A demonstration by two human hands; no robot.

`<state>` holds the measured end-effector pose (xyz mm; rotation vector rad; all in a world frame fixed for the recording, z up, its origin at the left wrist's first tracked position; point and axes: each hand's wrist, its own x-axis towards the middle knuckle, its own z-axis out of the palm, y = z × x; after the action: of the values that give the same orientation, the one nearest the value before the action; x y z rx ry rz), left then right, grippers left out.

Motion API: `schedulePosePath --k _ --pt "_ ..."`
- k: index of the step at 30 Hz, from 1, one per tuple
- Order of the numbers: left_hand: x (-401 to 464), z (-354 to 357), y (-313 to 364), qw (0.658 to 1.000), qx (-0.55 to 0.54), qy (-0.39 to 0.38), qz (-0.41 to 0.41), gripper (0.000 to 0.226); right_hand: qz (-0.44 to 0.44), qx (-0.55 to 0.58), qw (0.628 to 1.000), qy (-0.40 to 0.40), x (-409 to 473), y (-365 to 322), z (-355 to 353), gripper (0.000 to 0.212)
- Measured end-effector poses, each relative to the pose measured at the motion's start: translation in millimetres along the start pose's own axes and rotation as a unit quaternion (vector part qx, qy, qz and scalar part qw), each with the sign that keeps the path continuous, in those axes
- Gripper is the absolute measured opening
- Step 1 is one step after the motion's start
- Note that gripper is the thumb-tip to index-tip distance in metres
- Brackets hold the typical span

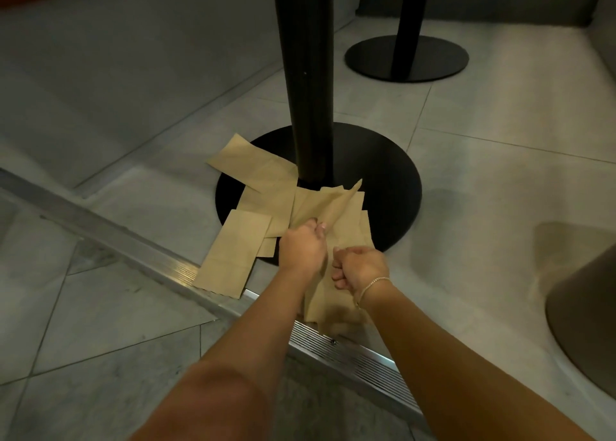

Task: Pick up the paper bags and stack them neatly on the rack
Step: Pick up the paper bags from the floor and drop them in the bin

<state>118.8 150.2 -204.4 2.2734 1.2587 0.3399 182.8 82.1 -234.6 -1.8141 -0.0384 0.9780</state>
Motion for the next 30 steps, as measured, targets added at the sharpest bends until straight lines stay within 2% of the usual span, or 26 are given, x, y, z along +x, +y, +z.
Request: schedulePosePath --k 3,5,8,12,16,20,23,30 --pt "-1 -1 0 1.0 -0.015 -0.01 -0.001 0.038 -0.012 -0.07 0.993 0.098 3 -3 -2 0.032" --pt "-1 -1 0 0.999 -0.032 -0.017 -0.009 0.038 -0.011 -0.109 0.985 0.13 2 -5 -5 0.035" --pt "-1 -1 -1 0.999 -0.037 -0.023 -0.014 0.039 -0.014 -0.145 0.982 0.117 2 -6 -4 0.036" --pt "-2 -2 0 0.999 -0.043 -0.027 -0.016 0.039 -0.008 -0.145 0.985 0.097 3 -7 -8 0.037" --pt "-3 -5 1 0.996 -0.082 -0.032 -0.021 0.036 -0.04 -0.13 0.989 0.051 -4 -8 -7 0.03" --pt "-3 -18 7 0.992 -0.115 0.045 -0.039 0.03 -0.054 -0.091 0.992 0.074 -15 -23 -20 0.023" --pt "-3 -33 14 0.983 -0.147 0.103 -0.029 0.03 -0.111 -0.082 0.984 0.11 -28 -42 -42 0.01" --pt "-22 -67 49 0.967 -0.197 0.159 0.025 0.025 -0.193 -0.068 0.965 0.166 -83 -92 -96 0.005"
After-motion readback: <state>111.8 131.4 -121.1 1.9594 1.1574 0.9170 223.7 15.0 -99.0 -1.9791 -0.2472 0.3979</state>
